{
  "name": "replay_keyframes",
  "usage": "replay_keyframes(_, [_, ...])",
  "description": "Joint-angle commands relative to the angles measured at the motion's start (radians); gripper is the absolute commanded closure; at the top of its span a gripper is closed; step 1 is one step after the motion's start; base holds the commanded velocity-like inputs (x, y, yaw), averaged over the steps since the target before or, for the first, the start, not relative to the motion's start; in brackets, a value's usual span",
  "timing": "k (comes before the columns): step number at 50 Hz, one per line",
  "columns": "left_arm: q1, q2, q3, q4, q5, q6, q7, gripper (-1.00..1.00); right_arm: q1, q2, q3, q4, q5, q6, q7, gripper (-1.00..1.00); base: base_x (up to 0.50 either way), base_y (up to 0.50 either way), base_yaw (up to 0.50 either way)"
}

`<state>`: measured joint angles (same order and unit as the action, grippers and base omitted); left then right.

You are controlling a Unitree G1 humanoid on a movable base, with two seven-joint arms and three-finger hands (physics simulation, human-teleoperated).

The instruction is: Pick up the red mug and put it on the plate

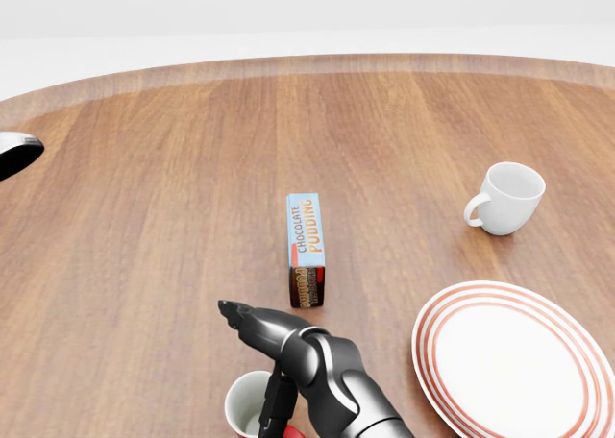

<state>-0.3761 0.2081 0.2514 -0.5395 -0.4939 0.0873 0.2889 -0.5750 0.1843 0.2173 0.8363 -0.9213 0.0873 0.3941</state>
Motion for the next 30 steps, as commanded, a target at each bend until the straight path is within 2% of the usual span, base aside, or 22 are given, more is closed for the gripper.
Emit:
replay_keyframes(1, [-0.004, 0.002, 0.002, 0.013, 0.002, 0.0, -0.002, -0.96, -0.049, 0.011, -0.005, 0.119, -0.003, 0.0, -0.038, -1.0, 0.0, 0.0, 0.0])
replay_keyframes(6, [0.0, 0.001, 0.0, 0.018, 0.005, 0.0, -0.005, -0.95, -0.056, 0.01, -0.008, 0.163, -0.007, -0.013, -0.055, -1.0, 0.0, 0.0, 0.0])
replay_keyframes(17, [-0.008, 0.002, -0.001, 0.018, 0.004, 0.0, -0.003, -0.95, -0.054, 0.008, -0.009, 0.175, -0.013, -0.021, -0.053, -1.0, 0.0, 0.0, 0.0])
replay_keyframes(18, [-0.01, 0.002, -0.001, 0.021, 0.005, 0.0, -0.002, -0.95, -0.053, 0.008, -0.009, 0.173, -0.013, -0.022, -0.049, -0.76, 0.0, 0.0, 0.0])
replay_keyframes(19, [-0.011, 0.003, -0.001, 0.021, 0.005, 0.0, -0.001, -0.96, -0.052, 0.007, -0.009, 0.172, -0.013, -0.023, -0.049, -0.27, 0.0, 0.0, 0.0])
replay_keyframes(20, [-0.011, 0.003, -0.001, 0.019, 0.004, 0.0, -0.001, -0.95, -0.051, 0.007, -0.01, 0.17, -0.013, -0.022, -0.048, 0.27, 0.0, 0.0, 0.0])
replay_keyframes(21, [-0.011, 0.003, -0.001, 0.017, 0.003, 0.0, 0.0, -0.96, -0.049, 0.007, -0.01, 0.166, -0.013, -0.022, -0.047, 1.0, 0.0, 0.0, 0.0])
replay_keyframes(30, [-0.01, 0.003, -0.001, 0.01, 0.001, 0.0, 0.001, -0.95, -0.022, -0.001, -0.005, 0.112, -0.021, -0.01, -0.028, 1.0, 0.0, 0.0, 0.0])
